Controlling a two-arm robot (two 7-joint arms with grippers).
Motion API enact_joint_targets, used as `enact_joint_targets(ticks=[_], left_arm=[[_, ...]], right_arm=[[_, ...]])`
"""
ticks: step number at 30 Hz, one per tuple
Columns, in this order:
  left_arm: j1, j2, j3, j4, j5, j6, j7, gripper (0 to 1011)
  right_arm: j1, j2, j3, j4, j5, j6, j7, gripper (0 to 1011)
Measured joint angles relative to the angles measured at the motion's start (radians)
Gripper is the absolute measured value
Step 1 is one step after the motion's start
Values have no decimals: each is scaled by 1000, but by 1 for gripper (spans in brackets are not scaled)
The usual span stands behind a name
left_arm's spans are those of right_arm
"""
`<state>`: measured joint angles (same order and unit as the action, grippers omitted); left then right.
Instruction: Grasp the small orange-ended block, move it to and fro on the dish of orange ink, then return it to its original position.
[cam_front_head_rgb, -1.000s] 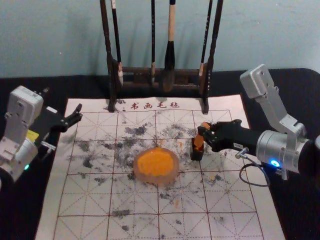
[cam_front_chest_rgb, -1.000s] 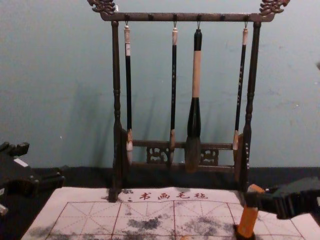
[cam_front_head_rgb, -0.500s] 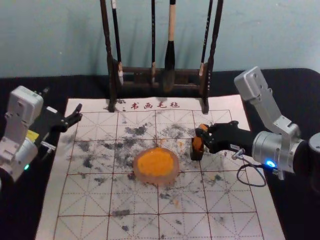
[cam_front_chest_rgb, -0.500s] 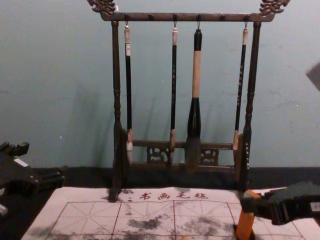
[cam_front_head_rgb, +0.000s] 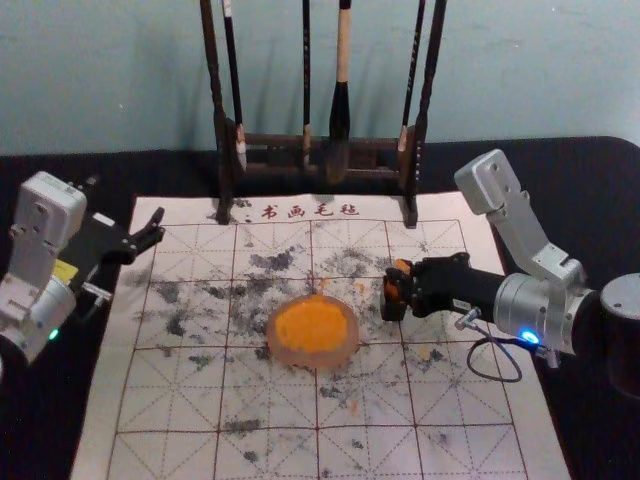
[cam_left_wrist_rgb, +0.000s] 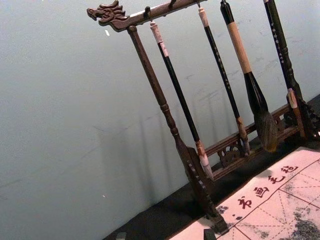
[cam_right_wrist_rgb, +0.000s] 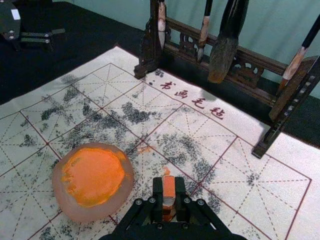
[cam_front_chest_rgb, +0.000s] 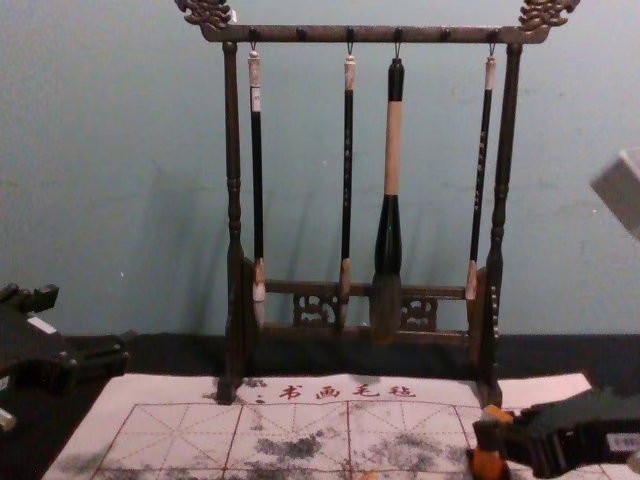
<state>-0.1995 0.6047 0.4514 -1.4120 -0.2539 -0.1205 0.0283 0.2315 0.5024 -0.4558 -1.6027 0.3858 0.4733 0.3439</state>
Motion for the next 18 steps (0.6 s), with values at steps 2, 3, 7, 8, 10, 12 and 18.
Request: enact_joint_targets(ticks=[2,3,7,8,10,12,18], left_arm=[[0,0,0,0,0,0,0,1001],[0,0,0,0,0,0,0,1001],[0,0,0,0,0,0,0,1001],[0,0,0,0,0,0,0,1001],[0,0,0,0,0,0,0,1001],[0,0,0,0,0,0,0,1001],[0,0,0,0,0,0,0,1001]], right_arm=[[0,-3,0,4,-4,-1,1,108],[0,-5,0,5,-6,-1,2,108],[-1,-10,0,10,-18,-5,4,109],[-2,-11,0,10,-24,-6,4,109],[-3,-12,-1,11,-33,-9,3,108],[-3,-12,-1,11,-33,-9,3,109],[-3,-12,-1,11,-31,-9,3,108]])
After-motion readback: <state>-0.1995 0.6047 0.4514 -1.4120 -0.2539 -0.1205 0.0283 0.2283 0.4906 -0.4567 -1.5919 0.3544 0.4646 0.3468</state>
